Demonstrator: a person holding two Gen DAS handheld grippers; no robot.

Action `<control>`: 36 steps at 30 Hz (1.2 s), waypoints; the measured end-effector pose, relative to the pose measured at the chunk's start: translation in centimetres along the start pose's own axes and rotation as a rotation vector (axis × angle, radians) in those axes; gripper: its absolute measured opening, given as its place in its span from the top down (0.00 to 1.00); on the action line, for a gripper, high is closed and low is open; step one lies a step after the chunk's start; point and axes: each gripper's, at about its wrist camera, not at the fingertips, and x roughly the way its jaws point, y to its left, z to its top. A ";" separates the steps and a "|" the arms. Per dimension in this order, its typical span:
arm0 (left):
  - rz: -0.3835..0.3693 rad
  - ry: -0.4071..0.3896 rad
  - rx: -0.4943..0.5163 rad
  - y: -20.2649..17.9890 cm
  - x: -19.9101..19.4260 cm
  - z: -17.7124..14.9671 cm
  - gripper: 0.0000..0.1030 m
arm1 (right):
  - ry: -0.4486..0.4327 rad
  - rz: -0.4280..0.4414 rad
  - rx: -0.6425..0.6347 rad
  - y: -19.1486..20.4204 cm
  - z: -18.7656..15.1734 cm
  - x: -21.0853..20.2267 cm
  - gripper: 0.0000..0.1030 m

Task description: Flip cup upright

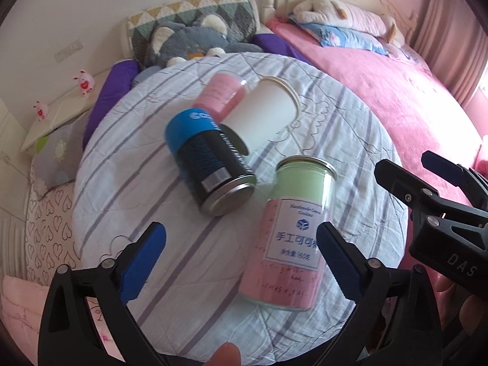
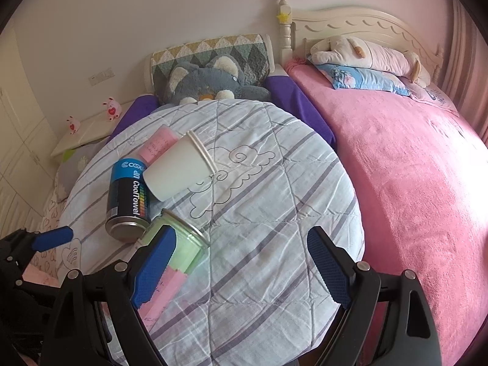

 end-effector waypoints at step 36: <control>0.089 -0.102 -0.133 8.4 -3.2 -6.5 0.00 | 0.400 0.151 0.142 6.3 -2.3 6.1 0.14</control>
